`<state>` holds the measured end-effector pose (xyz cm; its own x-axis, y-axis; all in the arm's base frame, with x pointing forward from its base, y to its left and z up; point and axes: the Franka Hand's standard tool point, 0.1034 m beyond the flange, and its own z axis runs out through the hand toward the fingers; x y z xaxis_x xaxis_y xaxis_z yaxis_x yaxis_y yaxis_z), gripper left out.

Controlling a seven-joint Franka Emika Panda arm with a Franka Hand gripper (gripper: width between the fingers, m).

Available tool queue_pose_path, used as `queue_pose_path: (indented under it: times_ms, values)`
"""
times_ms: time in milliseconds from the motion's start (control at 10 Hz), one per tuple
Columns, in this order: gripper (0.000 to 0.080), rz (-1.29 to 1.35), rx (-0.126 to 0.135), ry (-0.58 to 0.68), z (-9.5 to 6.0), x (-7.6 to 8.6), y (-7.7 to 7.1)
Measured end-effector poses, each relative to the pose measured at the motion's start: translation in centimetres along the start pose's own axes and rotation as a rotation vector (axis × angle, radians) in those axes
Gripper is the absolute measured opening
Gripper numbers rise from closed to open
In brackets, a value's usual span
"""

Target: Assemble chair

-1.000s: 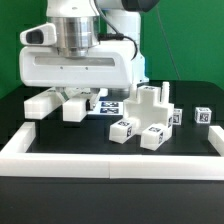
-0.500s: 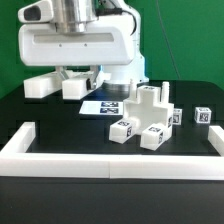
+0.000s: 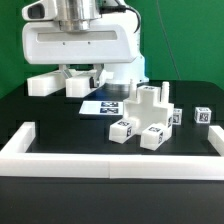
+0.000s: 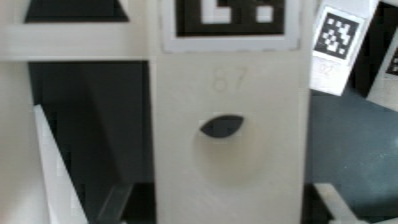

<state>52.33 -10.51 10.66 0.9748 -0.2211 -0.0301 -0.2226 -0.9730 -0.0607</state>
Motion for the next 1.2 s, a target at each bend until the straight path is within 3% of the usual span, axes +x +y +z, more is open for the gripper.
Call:
queue_pose_path:
  times_ms: [400, 600, 700, 900, 1200]
  values:
    - [0.0290, 0.051, 0.029, 0.000, -1.9, -1.3, -2.1]
    - [0.0290, 0.085, 0.037, 0.006, -2.6, -1.7, -4.1]
    - [0.0290, 0.067, 0.028, 0.020, -2.4, -1.5, -4.7]
    - [0.0290, 0.077, 0.029, 0.018, -2.3, -1.5, -4.5]
    - [0.0290, 0.263, 0.034, 0.012, -2.3, -1.7, -5.8]
